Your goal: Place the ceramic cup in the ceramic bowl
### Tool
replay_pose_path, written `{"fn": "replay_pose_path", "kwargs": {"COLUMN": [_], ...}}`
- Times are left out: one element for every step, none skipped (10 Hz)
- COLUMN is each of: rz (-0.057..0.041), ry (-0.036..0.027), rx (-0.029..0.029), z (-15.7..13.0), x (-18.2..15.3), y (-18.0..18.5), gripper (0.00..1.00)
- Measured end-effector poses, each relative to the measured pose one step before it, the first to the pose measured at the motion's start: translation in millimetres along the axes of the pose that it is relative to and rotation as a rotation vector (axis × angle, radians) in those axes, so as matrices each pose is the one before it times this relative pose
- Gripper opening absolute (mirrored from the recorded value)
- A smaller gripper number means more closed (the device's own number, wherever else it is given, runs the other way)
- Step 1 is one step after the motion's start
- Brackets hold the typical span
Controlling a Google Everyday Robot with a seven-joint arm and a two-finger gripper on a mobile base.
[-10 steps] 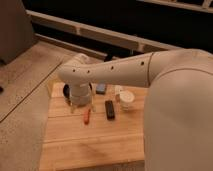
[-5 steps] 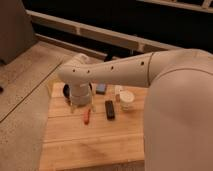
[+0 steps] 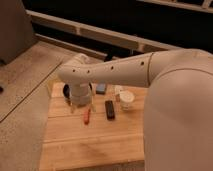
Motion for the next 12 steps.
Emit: {"fn": "replay_pose_path", "kwargs": {"rz": [-0.03878, -0.058, -0.0708, -0.05406, -0.08216, -0.02744, -0.02168, 0.00013, 0.01262, 0.02021, 0.02813, 0.03676], "ry": [-0.03613, -0.05717, -0.06873, -0.04619, -0.06267, -0.02064, -0.02604, -0.01694, -0.00284, 0.00217, 0.00824, 0.01227], "rx": [0.00485, 0.00696, 0.015, 0.01229, 0.00941, -0.00116, -0.01288, -0.01246, 0.00321, 0.01198, 0.02172, 0.02488], "z": [-5.69, -9.27, -12.24, -8.66, -13.49, -4.9, -7.14, -6.65, -3.71, -2.94, -1.25, 1.2], "x": [-9.73, -16.08, -19.77, -13.12, -17.61, -5.98, -7.75, -5.75, -1.74, -0.4, 1.01, 1.14], "y": [-1.62, -2.96, -4.64, -2.62, 1.08, -0.01, -3.18, -10.38, -13.22, -15.43, -19.08, -21.78], "gripper": [0.65, 0.65, 0.65, 0.65, 0.65, 0.65, 0.65, 0.65, 0.65, 0.65, 0.65, 0.65]}}
